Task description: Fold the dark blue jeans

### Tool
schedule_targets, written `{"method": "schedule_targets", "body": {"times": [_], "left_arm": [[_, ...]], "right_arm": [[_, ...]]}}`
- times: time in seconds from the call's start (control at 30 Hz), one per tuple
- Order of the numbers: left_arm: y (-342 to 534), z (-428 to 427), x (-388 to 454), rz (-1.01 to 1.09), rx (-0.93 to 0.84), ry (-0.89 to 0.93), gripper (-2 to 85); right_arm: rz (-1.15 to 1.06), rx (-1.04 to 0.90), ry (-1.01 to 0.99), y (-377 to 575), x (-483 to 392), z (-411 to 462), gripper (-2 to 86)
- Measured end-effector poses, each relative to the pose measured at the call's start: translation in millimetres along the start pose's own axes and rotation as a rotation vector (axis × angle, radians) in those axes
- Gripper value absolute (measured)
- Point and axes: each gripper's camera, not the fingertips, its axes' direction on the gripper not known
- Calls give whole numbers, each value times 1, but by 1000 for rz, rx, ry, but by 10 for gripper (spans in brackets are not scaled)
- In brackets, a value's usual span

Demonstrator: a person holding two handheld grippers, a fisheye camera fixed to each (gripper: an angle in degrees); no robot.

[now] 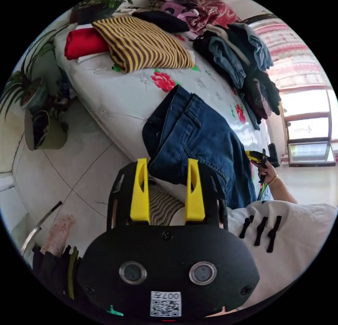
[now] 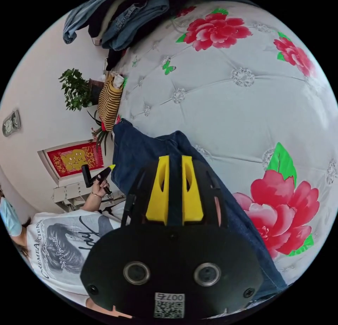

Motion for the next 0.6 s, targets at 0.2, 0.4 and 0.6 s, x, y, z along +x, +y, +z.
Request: {"method": "schedule_targets", "body": {"times": [0.2, 0.4, 0.6], "left_arm": [[-27, -53, 92, 381, 41, -101, 64], [-32, -9, 108, 548, -90, -375, 56], [-36, -3, 133, 517, -152, -412, 23]], "right_arm": [[-60, 133, 87, 18, -16, -18, 1], [-29, 207, 199, 28, -20, -7, 1], [25, 279, 119, 58, -10, -15, 1]]}}
